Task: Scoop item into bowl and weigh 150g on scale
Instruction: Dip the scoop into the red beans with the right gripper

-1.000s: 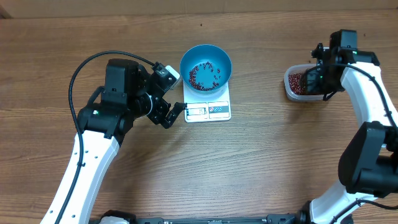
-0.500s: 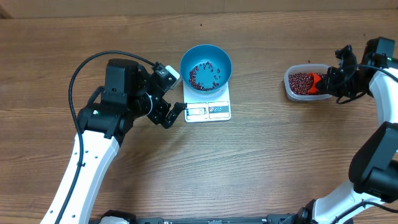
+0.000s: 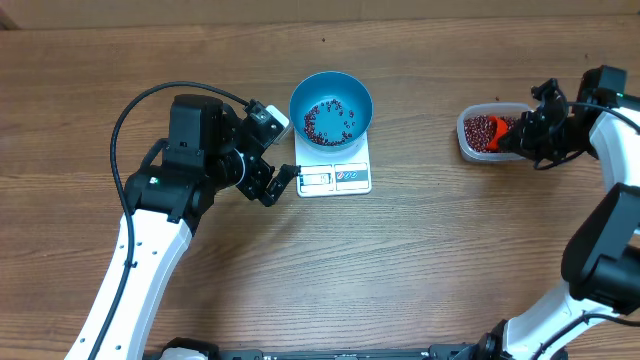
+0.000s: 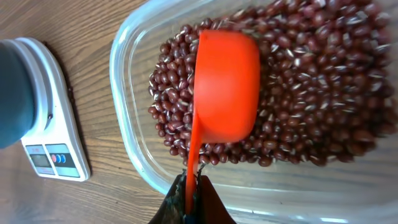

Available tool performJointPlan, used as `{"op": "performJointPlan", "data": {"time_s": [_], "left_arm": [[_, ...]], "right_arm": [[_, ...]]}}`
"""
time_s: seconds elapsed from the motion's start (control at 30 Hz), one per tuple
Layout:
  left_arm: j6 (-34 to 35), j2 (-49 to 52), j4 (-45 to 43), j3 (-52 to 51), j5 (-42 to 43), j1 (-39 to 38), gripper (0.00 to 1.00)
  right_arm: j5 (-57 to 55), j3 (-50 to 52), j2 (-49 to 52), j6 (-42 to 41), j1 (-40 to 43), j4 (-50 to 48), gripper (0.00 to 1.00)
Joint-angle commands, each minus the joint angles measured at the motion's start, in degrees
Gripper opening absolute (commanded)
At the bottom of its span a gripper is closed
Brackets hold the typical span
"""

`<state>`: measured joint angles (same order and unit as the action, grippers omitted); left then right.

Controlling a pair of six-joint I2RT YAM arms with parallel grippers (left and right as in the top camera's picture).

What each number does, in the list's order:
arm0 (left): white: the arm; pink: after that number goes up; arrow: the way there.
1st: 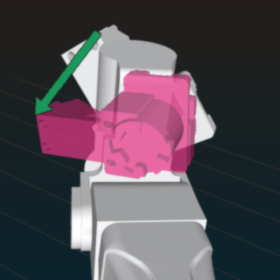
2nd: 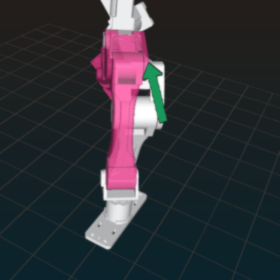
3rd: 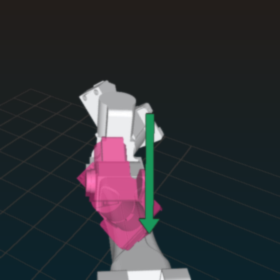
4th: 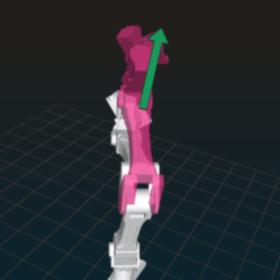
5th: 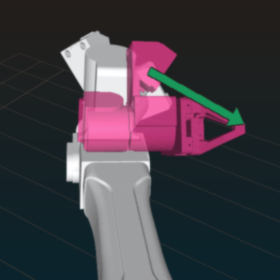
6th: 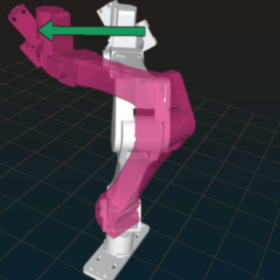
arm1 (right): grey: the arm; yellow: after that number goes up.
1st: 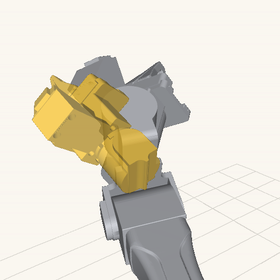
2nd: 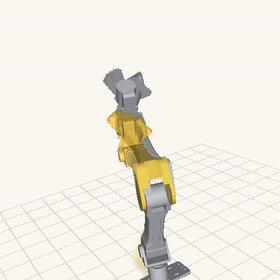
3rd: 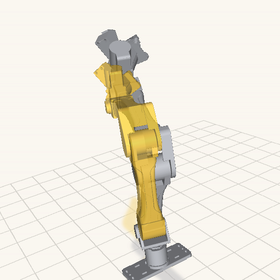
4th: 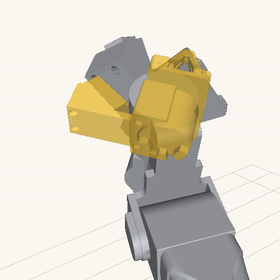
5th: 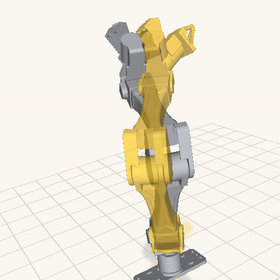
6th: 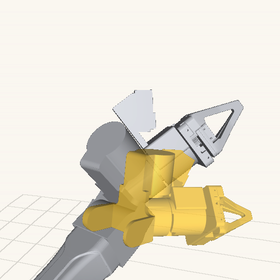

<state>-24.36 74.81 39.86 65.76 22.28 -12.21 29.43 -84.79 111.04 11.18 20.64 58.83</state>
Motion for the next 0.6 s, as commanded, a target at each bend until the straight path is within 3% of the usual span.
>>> {"op": "performJointPlan", "data": {"time_s": [0.0,0.57], "left_arm": [[0.4,0.1,0.0,0.2,0.2,0.6,1.0],[0.4,0.1,0.0,0.2,0.2,0.6,1.0]], "right_arm": [[2.5,-0.7,1.1,0.0,0.1,-0.1,0.04],[16.0,-0.7,1.1,2.3,10.1,1.8,0.04]]}}
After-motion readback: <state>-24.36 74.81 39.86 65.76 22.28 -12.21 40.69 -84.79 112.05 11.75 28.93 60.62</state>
